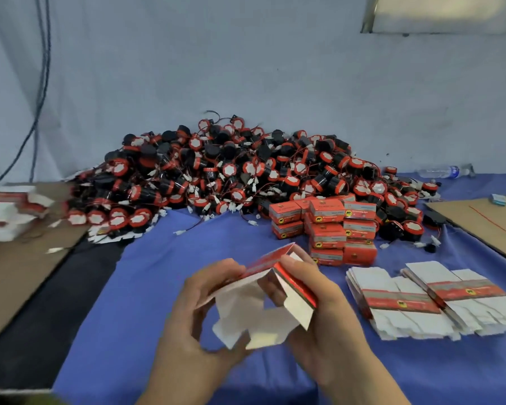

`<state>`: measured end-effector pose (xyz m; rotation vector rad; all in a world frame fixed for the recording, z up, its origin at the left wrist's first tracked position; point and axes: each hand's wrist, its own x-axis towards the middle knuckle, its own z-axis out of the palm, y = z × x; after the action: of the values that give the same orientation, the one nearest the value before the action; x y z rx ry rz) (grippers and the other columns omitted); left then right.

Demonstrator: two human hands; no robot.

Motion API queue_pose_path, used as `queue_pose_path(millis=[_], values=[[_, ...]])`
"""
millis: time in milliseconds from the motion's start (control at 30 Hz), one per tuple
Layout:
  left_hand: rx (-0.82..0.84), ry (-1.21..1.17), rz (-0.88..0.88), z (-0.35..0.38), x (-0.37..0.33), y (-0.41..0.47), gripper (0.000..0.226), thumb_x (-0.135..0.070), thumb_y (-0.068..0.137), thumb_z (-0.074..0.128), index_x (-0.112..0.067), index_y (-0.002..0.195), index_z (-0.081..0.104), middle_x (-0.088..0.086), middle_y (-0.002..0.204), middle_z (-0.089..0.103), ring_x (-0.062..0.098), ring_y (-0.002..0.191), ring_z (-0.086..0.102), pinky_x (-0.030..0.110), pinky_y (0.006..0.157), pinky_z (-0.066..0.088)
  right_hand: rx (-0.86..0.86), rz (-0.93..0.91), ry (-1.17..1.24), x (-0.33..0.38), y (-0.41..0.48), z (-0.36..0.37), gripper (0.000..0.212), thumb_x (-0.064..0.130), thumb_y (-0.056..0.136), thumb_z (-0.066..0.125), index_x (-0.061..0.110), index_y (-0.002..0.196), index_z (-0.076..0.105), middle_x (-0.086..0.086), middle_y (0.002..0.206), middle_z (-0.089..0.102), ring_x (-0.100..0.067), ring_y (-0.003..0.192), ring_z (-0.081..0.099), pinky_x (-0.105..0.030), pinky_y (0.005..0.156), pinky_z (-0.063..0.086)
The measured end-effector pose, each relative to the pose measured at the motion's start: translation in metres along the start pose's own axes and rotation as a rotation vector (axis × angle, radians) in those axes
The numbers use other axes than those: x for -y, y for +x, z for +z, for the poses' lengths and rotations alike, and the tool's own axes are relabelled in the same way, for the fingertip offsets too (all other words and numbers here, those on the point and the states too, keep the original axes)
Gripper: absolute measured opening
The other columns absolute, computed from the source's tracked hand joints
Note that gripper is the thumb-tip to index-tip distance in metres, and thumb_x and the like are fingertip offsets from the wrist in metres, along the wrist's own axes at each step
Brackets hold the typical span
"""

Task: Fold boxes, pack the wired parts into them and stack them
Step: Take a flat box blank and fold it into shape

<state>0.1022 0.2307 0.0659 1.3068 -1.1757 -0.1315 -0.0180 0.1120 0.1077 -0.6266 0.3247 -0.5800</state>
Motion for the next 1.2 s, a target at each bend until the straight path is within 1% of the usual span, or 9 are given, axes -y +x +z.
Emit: queue_pose_path(millis=[67, 167, 267, 433, 567, 900, 1033, 1100, 1200], values=[[-0.053, -0.017, 0.032, -0.016, -0.006, -0.001, 0.073, -0.005, 0.060, 0.090, -0.022, 0.124, 0.060, 0.004, 0.130, 0.066, 0.024, 0.123, 0.062, 0.040, 0.094, 0.055, -0.050, 0.066, -0.052, -0.013, -0.002, 0.011, 0.076, 0.028, 0.059, 0.096, 0.027, 0.125, 0.058, -0.015, 0.102, 0.069, -0.030, 0.092, 0.073, -0.041, 0.067, 0.059], [0.026, 0.078, 0.035, -0.043, -0.013, -0.004, 0.067, -0.011, 0.066, 0.085, -0.027, 0.126, 0.061, -0.002, 0.133, 0.066, 0.020, 0.126, 0.060, 0.038, 0.097, 0.051, -0.148, 0.012, -0.363, -0.015, -0.003, 0.015, 0.065, 0.048, 0.062, 0.083, 0.055, 0.121, 0.058, 0.004, 0.115, 0.070, -0.026, 0.115, 0.066, -0.053, 0.078, 0.062], [0.185, 0.209, 0.021, -0.062, -0.022, -0.003, 0.065, -0.025, 0.070, 0.075, -0.037, 0.132, 0.058, -0.019, 0.136, 0.062, 0.004, 0.130, 0.055, 0.022, 0.101, 0.045, 0.110, 0.083, -0.582, -0.005, -0.012, 0.022, 0.054, 0.072, 0.075, 0.069, 0.052, 0.124, 0.064, 0.023, 0.130, 0.062, -0.009, 0.131, 0.053, -0.039, 0.083, 0.062], [0.172, 0.150, -0.002, -0.079, -0.031, -0.005, 0.055, -0.028, 0.070, 0.075, -0.038, 0.123, 0.065, -0.015, 0.132, 0.065, 0.007, 0.128, 0.058, 0.019, 0.101, 0.046, 0.261, 0.139, -0.641, -0.007, -0.015, 0.022, 0.053, 0.030, 0.074, 0.078, 0.029, 0.126, 0.069, -0.009, 0.136, 0.063, -0.033, 0.128, 0.056, -0.054, 0.098, 0.054], [0.241, 0.076, -0.125, -0.093, -0.037, -0.008, 0.069, -0.037, 0.065, 0.088, -0.048, 0.128, 0.062, -0.018, 0.133, 0.064, 0.004, 0.128, 0.056, 0.020, 0.100, 0.048, 0.249, 0.176, -0.679, -0.012, -0.013, 0.026, 0.047, 0.015, 0.074, 0.072, 0.027, 0.119, 0.072, -0.018, 0.128, 0.064, -0.038, 0.105, 0.065, -0.043, 0.086, 0.058], [0.220, -0.132, -0.135, -0.099, -0.030, -0.015, 0.088, -0.048, 0.052, 0.096, -0.040, 0.132, 0.062, -0.009, 0.139, 0.062, 0.011, 0.136, 0.051, 0.019, 0.104, 0.044, 0.157, 0.233, -0.726, -0.017, -0.015, 0.034, 0.041, 0.011, 0.068, 0.070, 0.023, 0.107, 0.076, -0.015, 0.111, 0.067, -0.029, 0.090, 0.057, -0.037, 0.070, 0.057], [0.122, -0.136, -0.152, -0.099, -0.028, -0.016, 0.078, -0.069, 0.061, 0.081, -0.040, 0.132, 0.062, -0.008, 0.138, 0.062, 0.012, 0.134, 0.054, 0.020, 0.105, 0.043, 0.170, 0.235, -0.704, -0.019, -0.019, 0.039, 0.038, 0.009, 0.071, 0.070, 0.023, 0.106, 0.076, -0.015, 0.105, 0.069, -0.026, 0.087, 0.061, -0.042, 0.069, 0.061], [0.075, -0.036, -0.208, -0.092, -0.028, -0.018, 0.065, -0.064, 0.069, 0.081, -0.042, 0.128, 0.064, -0.014, 0.133, 0.065, 0.008, 0.127, 0.058, 0.016, 0.097, 0.047, 0.147, 0.214, -0.708, -0.026, -0.020, 0.044, 0.032, 0.004, 0.079, 0.070, 0.022, 0.104, 0.076, -0.023, 0.112, 0.067, -0.030, 0.089, 0.062, -0.050, 0.081, 0.062], [0.008, -0.053, -0.261, -0.081, -0.026, -0.023, 0.052, -0.040, 0.071, 0.083, -0.036, 0.121, 0.068, -0.007, 0.120, 0.071, 0.014, 0.112, 0.067, 0.018, 0.084, 0.054, 0.119, 0.144, -0.750, -0.036, -0.022, 0.047, 0.032, 0.004, 0.090, 0.062, 0.027, 0.107, 0.076, -0.012, 0.114, 0.071, -0.030, 0.095, 0.067, -0.034, 0.074, 0.060]])
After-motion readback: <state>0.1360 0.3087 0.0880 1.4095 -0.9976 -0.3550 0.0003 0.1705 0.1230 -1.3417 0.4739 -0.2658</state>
